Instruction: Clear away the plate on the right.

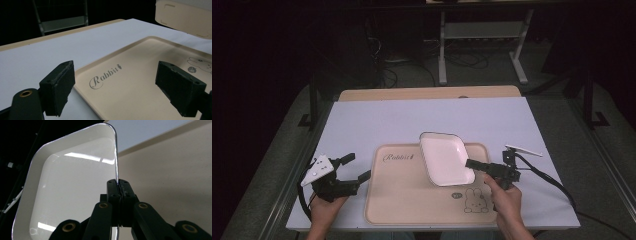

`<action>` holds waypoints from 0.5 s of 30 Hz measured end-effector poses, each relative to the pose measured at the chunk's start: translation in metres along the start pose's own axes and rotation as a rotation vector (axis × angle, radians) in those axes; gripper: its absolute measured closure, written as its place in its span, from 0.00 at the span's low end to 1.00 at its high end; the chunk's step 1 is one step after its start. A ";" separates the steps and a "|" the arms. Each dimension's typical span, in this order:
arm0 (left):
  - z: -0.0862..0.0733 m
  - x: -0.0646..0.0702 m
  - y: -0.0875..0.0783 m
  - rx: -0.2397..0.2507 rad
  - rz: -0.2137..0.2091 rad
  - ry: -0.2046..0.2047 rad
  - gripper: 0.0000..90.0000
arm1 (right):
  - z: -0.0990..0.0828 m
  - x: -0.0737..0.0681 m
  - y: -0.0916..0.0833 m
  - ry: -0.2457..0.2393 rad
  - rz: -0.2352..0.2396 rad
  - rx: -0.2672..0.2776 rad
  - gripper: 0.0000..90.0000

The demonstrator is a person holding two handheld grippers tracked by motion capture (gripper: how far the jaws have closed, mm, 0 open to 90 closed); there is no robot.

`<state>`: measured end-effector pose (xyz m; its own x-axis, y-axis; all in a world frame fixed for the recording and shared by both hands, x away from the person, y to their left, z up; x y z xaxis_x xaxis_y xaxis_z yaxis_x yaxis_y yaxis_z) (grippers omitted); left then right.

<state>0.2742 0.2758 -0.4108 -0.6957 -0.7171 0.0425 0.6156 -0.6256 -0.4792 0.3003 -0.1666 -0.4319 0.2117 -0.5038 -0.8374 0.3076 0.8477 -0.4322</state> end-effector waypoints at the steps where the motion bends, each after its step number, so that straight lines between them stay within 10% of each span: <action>1: 0.000 0.000 0.000 0.003 -0.001 0.000 0.17 | 0.000 0.000 0.000 0.000 0.000 0.000 0.98; 15: 0.000 -0.002 -0.006 0.023 0.004 -0.015 0.17 | -0.006 0.013 0.018 0.032 -0.105 -0.039 0.98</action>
<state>0.2723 0.2812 -0.4083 -0.6877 -0.7240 0.0538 0.6268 -0.6295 -0.4592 0.3029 -0.1567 -0.4531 0.1507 -0.5852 -0.7968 0.2897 0.7968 -0.5303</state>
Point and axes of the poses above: each handheld gripper's, and its own axes: y roughly forward along the jaws, z roughly out of its top, x roughly to its right, the point moved 3 cm from there along y, roughly forward along the jaws, and after that the axes turned 11 degrees about -x, right-handed, at the moved point
